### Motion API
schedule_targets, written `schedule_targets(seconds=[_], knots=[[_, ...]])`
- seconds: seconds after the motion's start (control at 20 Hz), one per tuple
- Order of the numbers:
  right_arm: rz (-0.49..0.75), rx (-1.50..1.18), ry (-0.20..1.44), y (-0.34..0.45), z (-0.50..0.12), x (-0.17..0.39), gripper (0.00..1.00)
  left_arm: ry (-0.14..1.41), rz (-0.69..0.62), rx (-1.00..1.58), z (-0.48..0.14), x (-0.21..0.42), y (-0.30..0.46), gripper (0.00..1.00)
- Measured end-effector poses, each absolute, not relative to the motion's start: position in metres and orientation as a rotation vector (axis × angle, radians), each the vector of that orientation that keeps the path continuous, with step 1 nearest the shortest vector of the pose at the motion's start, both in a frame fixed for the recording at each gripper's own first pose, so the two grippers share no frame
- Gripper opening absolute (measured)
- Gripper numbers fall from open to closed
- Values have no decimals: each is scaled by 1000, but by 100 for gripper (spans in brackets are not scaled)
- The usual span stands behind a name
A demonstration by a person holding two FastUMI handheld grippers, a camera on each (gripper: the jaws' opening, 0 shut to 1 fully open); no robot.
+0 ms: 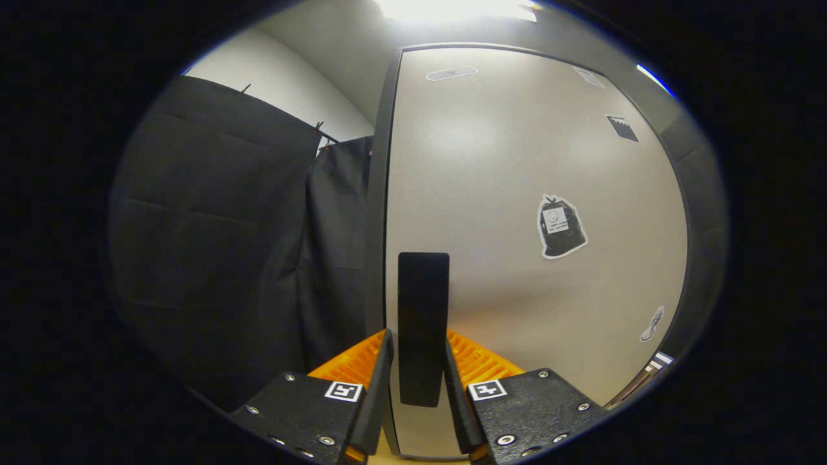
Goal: Open the cabinet door with the right hand, grasp the bottle in the cabinet with the left hand and place it on the coaster, then close the cabinet door with the right hand.
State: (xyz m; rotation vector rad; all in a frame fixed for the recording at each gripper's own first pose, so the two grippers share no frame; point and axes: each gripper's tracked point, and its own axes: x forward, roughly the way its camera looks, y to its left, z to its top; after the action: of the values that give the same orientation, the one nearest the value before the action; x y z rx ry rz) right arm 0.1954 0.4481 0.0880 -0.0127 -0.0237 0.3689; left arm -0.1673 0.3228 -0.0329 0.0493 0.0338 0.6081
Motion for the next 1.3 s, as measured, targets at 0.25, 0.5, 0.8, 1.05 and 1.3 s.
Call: schedule_targets(seconds=[0.25, 0.5, 0.8, 1.05, 1.3], knots=[[390, -4, 48, 449, 85, 194, 18, 27, 573, 27, -32, -167, 322, 82], [430, -4, 59, 446, 85, 186, 17, 20, 517, 20, -21, -171, 315, 82], [497, 6, 52, 441, 88, 173, 17, 16, 437, 34, -6, -174, 294, 82], [550, 11, 60, 436, 86, 169, 17, 5, 363, 30, -2, -165, 277, 82], [586, 20, 57, 429, 86, 166, 17, 6, 286, 32, 0, -141, 235, 75]])
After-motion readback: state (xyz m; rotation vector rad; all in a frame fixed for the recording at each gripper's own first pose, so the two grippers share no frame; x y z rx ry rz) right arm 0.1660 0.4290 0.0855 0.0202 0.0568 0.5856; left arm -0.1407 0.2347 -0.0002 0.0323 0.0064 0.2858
